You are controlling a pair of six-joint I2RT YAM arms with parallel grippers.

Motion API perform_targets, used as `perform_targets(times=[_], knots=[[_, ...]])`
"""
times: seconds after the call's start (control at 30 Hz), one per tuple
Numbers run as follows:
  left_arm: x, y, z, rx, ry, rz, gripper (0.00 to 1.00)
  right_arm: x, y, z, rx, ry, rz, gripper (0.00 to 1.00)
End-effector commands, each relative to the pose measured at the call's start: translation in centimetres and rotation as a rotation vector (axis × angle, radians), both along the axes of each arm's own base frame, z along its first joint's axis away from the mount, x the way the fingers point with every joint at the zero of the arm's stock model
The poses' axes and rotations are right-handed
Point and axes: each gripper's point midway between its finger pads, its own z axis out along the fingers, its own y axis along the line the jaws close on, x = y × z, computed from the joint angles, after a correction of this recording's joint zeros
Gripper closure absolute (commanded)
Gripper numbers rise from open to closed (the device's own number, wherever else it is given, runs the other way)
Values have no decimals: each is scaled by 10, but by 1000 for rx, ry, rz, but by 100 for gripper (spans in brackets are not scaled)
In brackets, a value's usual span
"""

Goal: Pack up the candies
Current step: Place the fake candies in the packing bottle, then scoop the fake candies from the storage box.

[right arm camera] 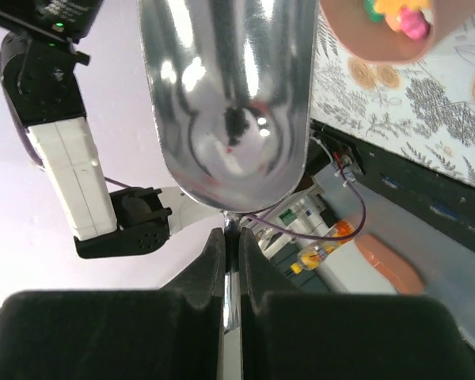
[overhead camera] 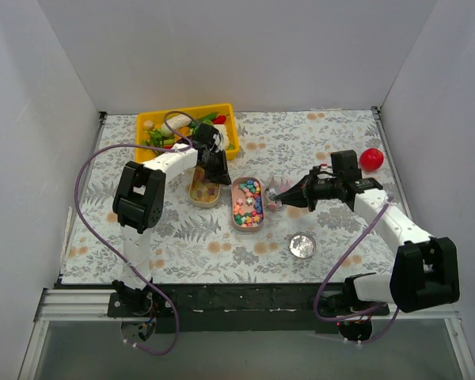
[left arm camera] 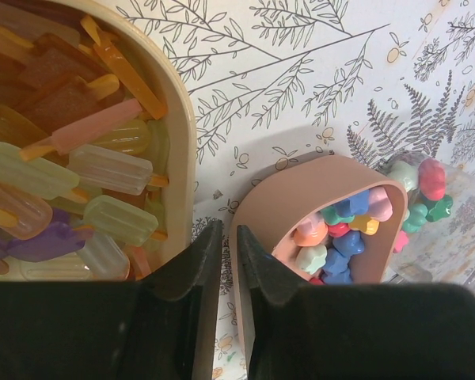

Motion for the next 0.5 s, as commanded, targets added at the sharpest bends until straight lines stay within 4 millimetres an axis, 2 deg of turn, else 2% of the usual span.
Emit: perform_targets(times=[0.0, 0.03, 0.07, 0.1, 0.13, 0.17, 0.27, 0.37, 0.4, 0.47], knots=[[9, 7, 38, -2, -95, 18, 85, 17, -2, 39, -91, -162, 92, 99], [10, 9, 39, 7, -99, 22, 84, 20, -5, 39, -146, -271, 155, 99], [12, 9, 42, 7, -112, 22, 82, 26, -7, 34, -193, -276, 166, 99], [13, 9, 44, 10, -118, 20, 80, 26, -8, 43, -217, -293, 186, 99], [15, 10, 45, 16, -123, 22, 78, 28, -10, 41, -248, -324, 196, 99], [18, 10, 49, 18, -135, 21, 71, 28, -9, 41, -253, -331, 208, 99], [27, 7, 58, 15, -166, 17, 62, 19, -2, 37, -269, -336, 269, 99], [35, 0, 62, -6, -179, -2, 59, -3, 18, 22, -287, -318, 382, 99], [36, -3, 61, -10, -176, -8, 58, -15, 29, 18, -288, -312, 442, 99], [39, -5, 59, -18, -174, -15, 58, -23, 38, 5, -313, -294, 504, 99]])
